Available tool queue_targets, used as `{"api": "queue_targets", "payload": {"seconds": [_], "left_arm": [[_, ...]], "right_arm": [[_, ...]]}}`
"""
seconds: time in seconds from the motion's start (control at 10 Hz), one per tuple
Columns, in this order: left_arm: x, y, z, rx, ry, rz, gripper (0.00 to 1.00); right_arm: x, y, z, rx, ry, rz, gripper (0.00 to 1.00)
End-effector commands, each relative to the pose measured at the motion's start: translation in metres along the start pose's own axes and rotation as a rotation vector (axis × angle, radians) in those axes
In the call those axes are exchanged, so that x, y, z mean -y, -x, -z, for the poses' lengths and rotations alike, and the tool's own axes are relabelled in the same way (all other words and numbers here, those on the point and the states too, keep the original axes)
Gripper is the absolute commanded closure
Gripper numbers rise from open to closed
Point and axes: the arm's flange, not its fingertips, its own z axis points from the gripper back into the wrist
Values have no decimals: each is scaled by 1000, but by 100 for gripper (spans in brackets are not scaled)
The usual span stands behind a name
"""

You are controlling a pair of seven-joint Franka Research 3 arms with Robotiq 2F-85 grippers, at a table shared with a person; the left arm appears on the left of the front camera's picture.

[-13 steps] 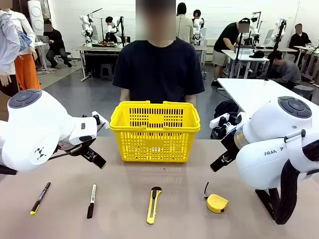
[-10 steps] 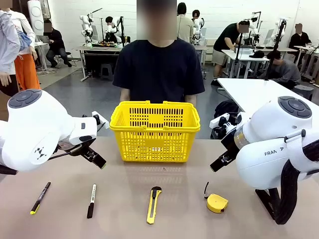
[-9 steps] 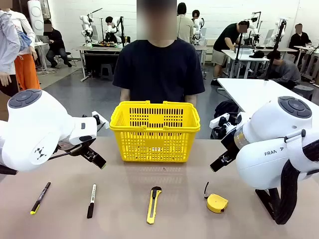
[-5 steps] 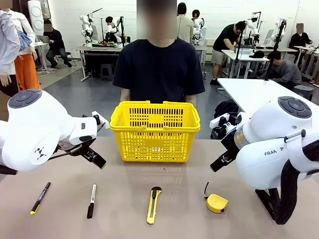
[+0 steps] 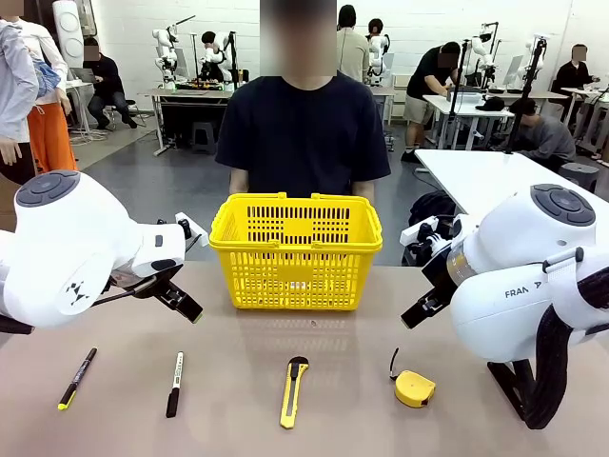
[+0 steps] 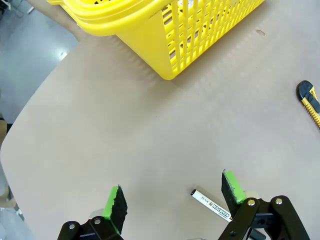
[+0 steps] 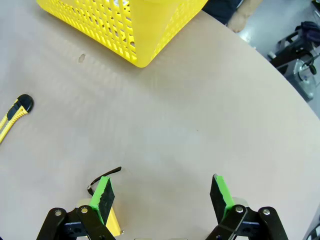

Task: Place the items the person wants into the basket.
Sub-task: Pick up the item the person points to and place it in the Market Basket.

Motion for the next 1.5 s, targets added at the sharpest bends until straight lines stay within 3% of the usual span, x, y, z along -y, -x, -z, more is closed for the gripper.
{"api": "queue_targets", "payload": {"seconds": [0.0, 0.5, 0.7, 0.8, 1.0, 1.4], "left_arm": [[0, 0, 0, 0, 0, 0, 0], [0, 0, 0, 0, 0, 0, 0], [-4, 1, -53, 44, 177, -28, 0], [-9, 1, -84, 59, 182, -15, 0], [-19, -6, -159, 82, 118, 16, 0], [-9, -24, -250, 60, -60, 90, 0]], "right_arm": [[0, 0, 0, 0, 0, 0, 0], [0, 0, 0, 0, 0, 0, 0], [-9, 0, -62, 13, 4, -13, 0], [-9, -4, -94, 0, 48, -24, 0], [-5, -17, -164, -6, 75, -36, 0], [-19, -41, -266, -42, 154, -67, 0]]}}
